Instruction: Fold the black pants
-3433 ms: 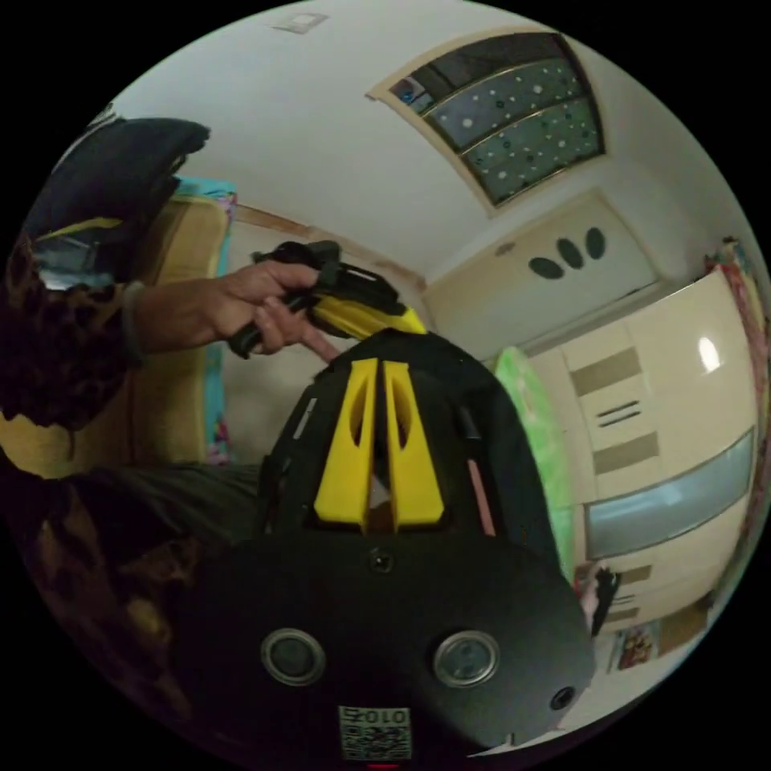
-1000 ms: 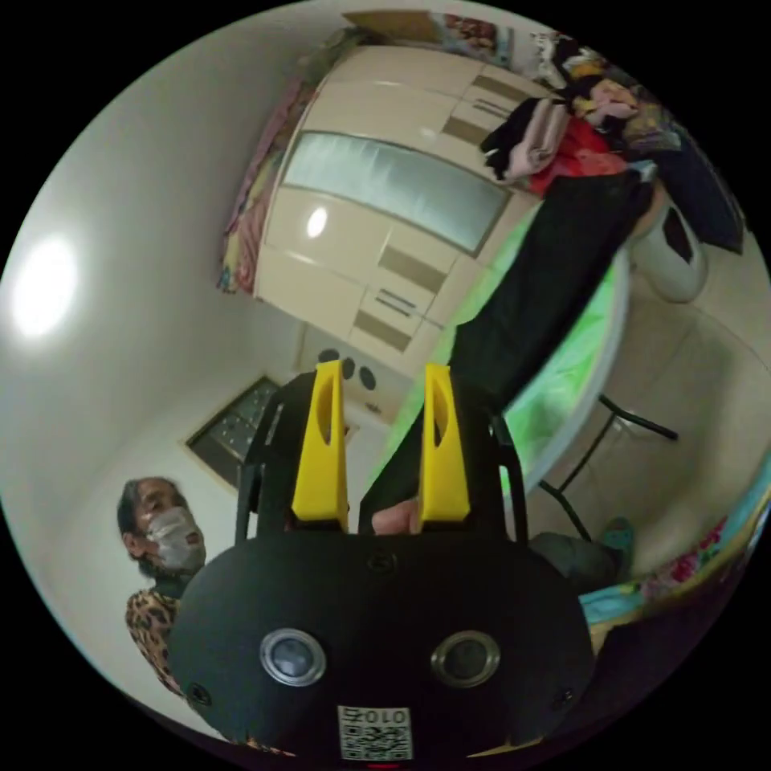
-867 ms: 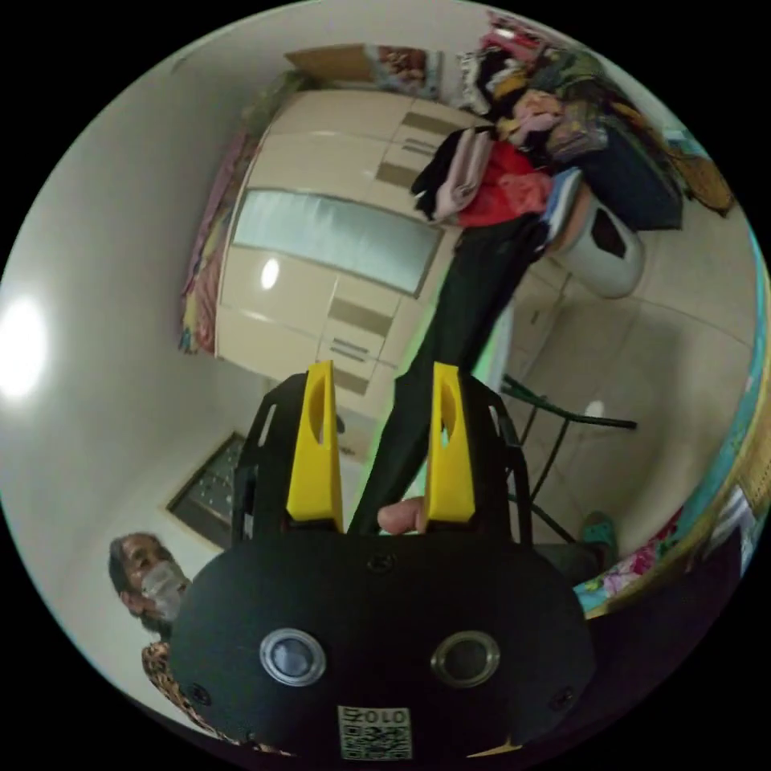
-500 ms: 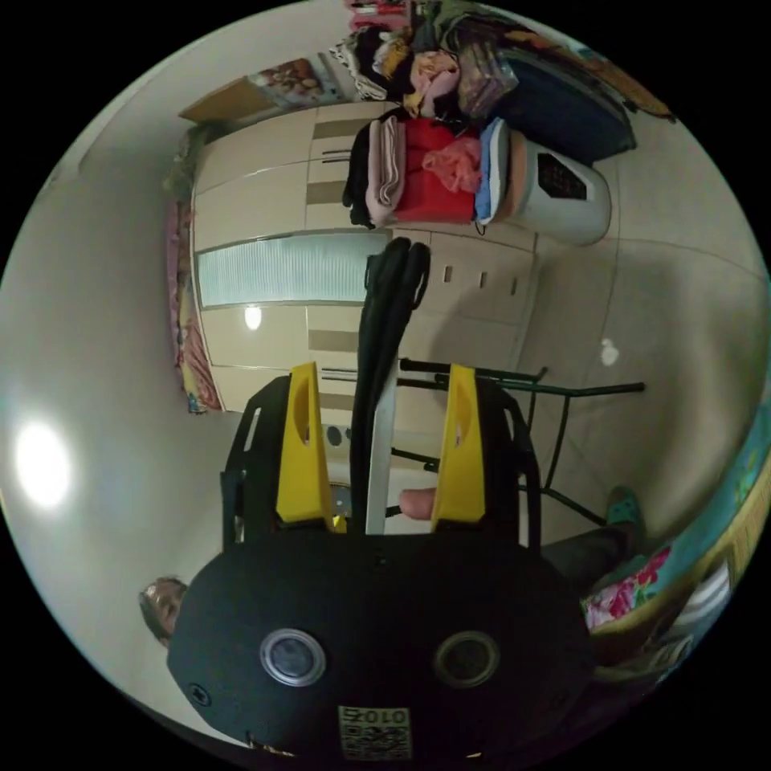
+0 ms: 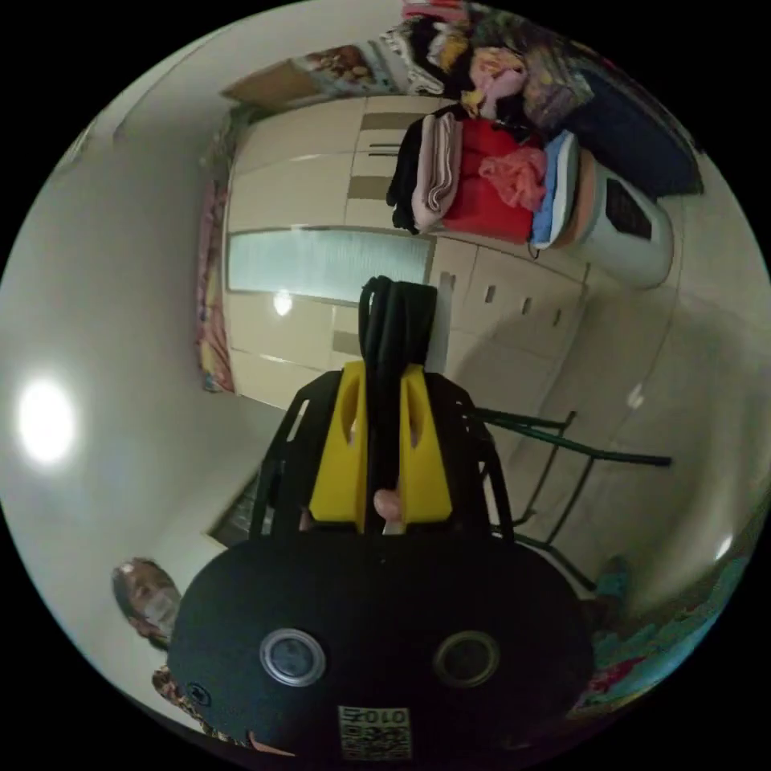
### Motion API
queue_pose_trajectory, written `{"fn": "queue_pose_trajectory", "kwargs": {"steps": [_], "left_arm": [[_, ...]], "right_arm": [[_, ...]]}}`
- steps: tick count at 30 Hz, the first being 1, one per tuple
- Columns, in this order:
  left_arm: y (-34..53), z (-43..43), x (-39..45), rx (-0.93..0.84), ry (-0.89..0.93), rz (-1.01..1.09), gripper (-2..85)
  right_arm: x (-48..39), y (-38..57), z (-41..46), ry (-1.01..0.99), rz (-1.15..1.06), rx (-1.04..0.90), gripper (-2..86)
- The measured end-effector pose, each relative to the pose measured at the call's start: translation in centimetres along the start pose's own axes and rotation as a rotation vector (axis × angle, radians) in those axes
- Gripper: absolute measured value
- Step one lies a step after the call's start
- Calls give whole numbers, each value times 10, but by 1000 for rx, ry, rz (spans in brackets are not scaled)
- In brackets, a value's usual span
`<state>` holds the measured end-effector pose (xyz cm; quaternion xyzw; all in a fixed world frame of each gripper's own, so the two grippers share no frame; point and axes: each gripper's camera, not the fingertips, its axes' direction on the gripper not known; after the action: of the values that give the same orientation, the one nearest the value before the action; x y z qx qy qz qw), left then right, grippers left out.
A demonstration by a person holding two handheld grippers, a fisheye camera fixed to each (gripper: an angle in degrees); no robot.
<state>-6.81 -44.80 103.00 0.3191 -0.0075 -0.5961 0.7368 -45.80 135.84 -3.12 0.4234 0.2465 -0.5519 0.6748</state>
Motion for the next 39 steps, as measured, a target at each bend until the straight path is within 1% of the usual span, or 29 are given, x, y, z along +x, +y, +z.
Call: {"fn": "queue_pose_trajectory", "kwargs": {"steps": [1,5,8,10,11,13,14,15,16,17,19,21,23,24,26,28,29,31,34,35,38,39], "left_arm": [[-1,-3,-2,7,8,-10,-1],[-3,-20,-5,55,46,-19,-1],[0,-36,-5,104,84,-21,-1],[3,-45,-5,123,108,-25,-1],[6,-51,-6,131,120,-24,-1],[10,-59,-7,147,138,-27,-1],[14,-64,-7,158,153,-30,-1],[16,-67,-7,164,161,-27,-1],[19,-73,-8,175,172,-18,-1],[23,-78,-9,187,179,-17,-1],[27,-82,-14,198,199,-30,-1],[29,-83,-18,192,229,-45,-1],[33,-83,-19,176,242,-49,-1],[33,-84,-19,173,241,-48,-1],[35,-89,-20,178,240,-43,-1],[36,-93,-23,190,249,-48,-1],[37,-95,-25,194,259,-56,-1],[39,-98,-29,202,278,-63,-1],[44,-106,-30,216,286,-57,-1],[46,-110,-31,228,289,-54,-1],[51,-119,-34,262,322,-52,-1],[52,-120,-35,267,328,-53,-1]], "right_arm": [[-14,3,11,47,-37,-16,74],[-66,26,55,96,-151,-39,71],[-140,66,113,210,-350,-95,69],[-209,117,176,350,-576,-183,64],[-226,135,194,393,-651,-212,62],[-280,229,269,612,-991,-353,54],[-288,256,288,668,-1075,-397,53],[-292,315,326,781,-1237,-502,50],[-284,374,364,904,-1387,-621,47],[-276,401,382,969,-1447,-677,47],[-230,483,439,1167,-1579,-899,45],[-198,518,464,1219,-1568,-1030,44],[-187,539,474,1226,-1580,-981,44],[-188,543,480,1207,-1546,-968,43],[-200,537,487,1131,-1468,-936,43],[-225,516,493,993,-1350,-824,42],[-231,509,494,952,-1311,-805,42],[-252,492,497,770,-1205,-763,41],[-263,527,504,626,-1280,-794,41],[-261,539,507,615,-1300,-808,41],[-229,592,533,646,-1327,-898,41],[-208,609,549,693,-1312,-971,41]]}}
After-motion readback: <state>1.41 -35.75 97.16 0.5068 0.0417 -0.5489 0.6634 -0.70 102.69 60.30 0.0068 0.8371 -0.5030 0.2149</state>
